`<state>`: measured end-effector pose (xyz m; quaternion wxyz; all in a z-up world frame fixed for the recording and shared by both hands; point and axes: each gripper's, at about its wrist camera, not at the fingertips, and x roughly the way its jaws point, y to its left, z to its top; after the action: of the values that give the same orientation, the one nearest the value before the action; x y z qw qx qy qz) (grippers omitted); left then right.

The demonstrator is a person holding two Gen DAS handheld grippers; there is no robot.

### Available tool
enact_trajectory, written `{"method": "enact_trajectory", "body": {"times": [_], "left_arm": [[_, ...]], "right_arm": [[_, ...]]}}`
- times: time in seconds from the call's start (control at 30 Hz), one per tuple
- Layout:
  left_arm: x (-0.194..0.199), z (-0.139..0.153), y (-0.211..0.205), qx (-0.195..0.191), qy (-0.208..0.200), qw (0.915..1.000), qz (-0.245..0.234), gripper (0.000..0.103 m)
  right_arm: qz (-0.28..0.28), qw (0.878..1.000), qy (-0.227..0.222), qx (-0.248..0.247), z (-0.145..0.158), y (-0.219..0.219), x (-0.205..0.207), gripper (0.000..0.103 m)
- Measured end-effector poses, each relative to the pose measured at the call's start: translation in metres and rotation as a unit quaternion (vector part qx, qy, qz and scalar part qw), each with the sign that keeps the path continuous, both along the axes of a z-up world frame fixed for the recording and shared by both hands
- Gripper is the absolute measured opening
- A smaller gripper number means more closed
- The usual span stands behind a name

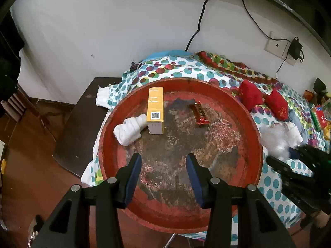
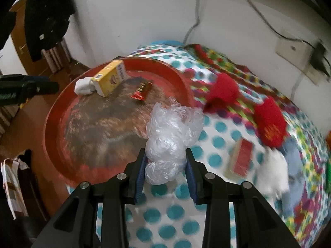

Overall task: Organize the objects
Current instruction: 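Carry the clear plastic bag onto the red tray and open the right tool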

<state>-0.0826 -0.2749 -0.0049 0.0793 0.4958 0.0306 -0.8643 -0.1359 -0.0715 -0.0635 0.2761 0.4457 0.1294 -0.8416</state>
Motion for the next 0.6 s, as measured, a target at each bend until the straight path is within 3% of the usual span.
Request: {"method": "enact_trajectory", "body": {"times": [0.6], "left_arm": [[0.000, -0.003, -0.003, 0.007, -0.007, 1.0000, 0.001, 0.046]], "right_arm": [[0.024, 0.998, -0.023, 0.052, -0.032, -0.074, -0.060, 0.033]]}}
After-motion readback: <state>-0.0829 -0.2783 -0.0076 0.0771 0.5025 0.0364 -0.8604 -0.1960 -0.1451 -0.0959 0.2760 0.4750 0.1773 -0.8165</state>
